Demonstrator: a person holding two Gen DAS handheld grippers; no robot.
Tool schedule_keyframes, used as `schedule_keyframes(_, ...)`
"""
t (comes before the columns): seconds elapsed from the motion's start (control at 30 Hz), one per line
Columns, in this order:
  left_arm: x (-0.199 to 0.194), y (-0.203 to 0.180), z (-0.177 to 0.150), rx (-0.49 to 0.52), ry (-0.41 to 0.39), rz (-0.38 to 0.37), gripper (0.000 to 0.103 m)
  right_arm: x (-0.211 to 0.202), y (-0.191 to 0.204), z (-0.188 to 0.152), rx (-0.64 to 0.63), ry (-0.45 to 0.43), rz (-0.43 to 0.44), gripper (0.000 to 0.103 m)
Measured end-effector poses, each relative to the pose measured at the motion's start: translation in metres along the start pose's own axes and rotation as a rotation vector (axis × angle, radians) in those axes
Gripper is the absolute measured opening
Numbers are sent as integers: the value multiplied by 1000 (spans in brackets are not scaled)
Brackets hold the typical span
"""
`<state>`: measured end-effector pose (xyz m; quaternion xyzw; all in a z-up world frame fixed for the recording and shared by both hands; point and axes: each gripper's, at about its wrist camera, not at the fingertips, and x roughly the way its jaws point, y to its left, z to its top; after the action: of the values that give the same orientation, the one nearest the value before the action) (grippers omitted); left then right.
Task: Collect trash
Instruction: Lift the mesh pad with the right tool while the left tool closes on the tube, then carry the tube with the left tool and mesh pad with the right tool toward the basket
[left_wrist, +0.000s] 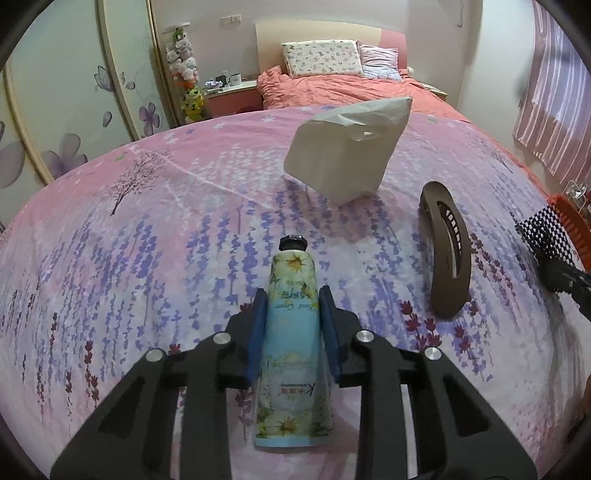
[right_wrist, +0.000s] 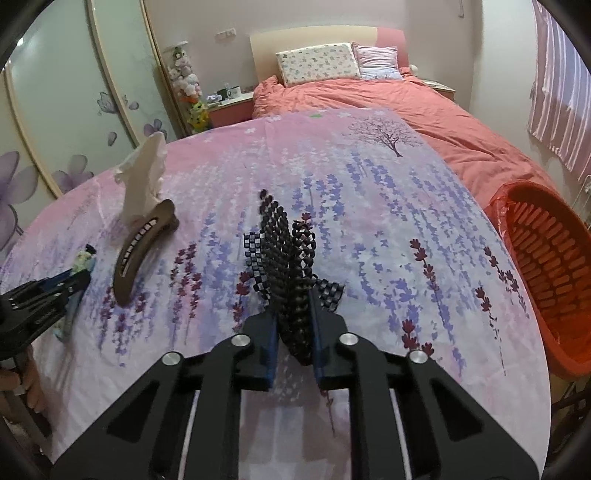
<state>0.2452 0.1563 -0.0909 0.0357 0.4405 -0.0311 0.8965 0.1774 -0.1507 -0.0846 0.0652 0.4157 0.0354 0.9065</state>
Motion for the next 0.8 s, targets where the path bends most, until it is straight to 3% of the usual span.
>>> schedule_keyframes(0.27, -19, 8, 3, -27, -34, -4, 28, -36, -11, 5, 24, -74, 26, 12)
schedule_keyframes(0.5, -46, -9, 11, -8, -92, 1, 28, -67, -25, 9, 47, -136, 19, 12)
schedule_keyframes(0.8, -8, -13, -6, -20, 9, 39, 29, -46, -33, -11, 68, -59, 18, 12)
